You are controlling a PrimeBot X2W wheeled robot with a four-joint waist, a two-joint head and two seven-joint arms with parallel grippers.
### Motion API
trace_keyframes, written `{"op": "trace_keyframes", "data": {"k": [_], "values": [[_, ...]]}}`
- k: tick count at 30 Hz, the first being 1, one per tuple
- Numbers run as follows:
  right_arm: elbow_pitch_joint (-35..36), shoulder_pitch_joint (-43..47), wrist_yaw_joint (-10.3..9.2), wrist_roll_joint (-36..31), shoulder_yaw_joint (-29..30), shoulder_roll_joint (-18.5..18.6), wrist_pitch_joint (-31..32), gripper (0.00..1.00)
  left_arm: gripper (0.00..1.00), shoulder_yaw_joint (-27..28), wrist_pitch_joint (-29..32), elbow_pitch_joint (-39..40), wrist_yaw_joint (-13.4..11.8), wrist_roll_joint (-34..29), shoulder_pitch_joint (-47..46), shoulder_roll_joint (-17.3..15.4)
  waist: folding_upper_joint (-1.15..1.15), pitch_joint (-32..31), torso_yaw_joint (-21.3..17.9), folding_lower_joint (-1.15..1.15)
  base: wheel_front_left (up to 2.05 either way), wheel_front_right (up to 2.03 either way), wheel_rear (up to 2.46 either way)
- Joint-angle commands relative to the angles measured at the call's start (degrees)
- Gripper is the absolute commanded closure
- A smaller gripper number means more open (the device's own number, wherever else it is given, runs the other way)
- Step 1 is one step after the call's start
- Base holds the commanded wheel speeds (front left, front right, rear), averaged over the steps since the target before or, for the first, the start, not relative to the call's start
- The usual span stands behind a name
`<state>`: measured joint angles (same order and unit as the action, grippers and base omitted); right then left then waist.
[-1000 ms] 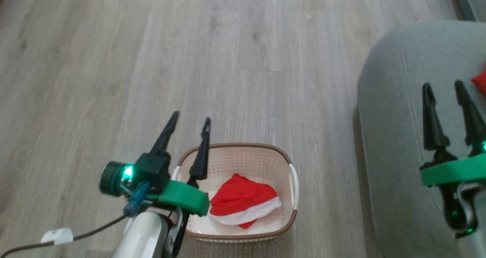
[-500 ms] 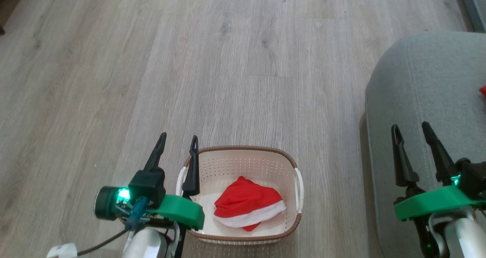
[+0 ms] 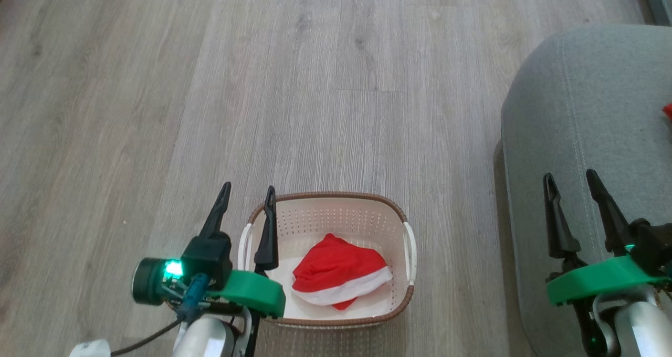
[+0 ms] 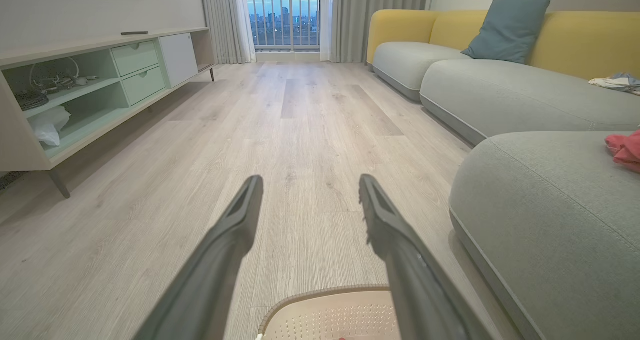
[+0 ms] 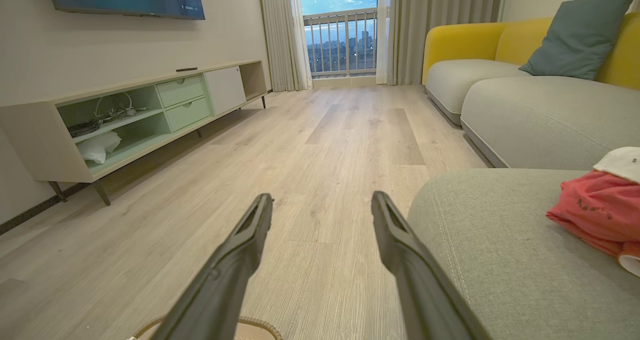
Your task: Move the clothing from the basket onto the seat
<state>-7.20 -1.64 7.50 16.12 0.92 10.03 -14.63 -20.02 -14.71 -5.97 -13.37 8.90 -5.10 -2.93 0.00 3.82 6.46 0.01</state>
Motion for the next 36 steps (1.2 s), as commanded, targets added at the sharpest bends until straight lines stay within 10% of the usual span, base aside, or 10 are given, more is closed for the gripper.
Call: {"op": "trace_keyframes", "data": {"k": [1, 36], "values": [[2.00, -1.67, -0.01, -0.51, -0.79, 0.49, -0.37, 0.00, 0.00, 1.70, -0.29, 2.48, -0.55, -0.38, -2.33, 0.05, 0.00, 0.33, -0.02, -0.01, 0.00, 0.00, 0.00], [2.05, -2.80, -0.01, 0.37, -0.49, 0.88, -0.37, 0.00, 0.00, 0.53, -0.29, 1.28, -0.09, 0.00, -3.28, 0.05, 0.00, 1.28, -0.74, -0.01, 0.00, 0.00, 0.00]]}}
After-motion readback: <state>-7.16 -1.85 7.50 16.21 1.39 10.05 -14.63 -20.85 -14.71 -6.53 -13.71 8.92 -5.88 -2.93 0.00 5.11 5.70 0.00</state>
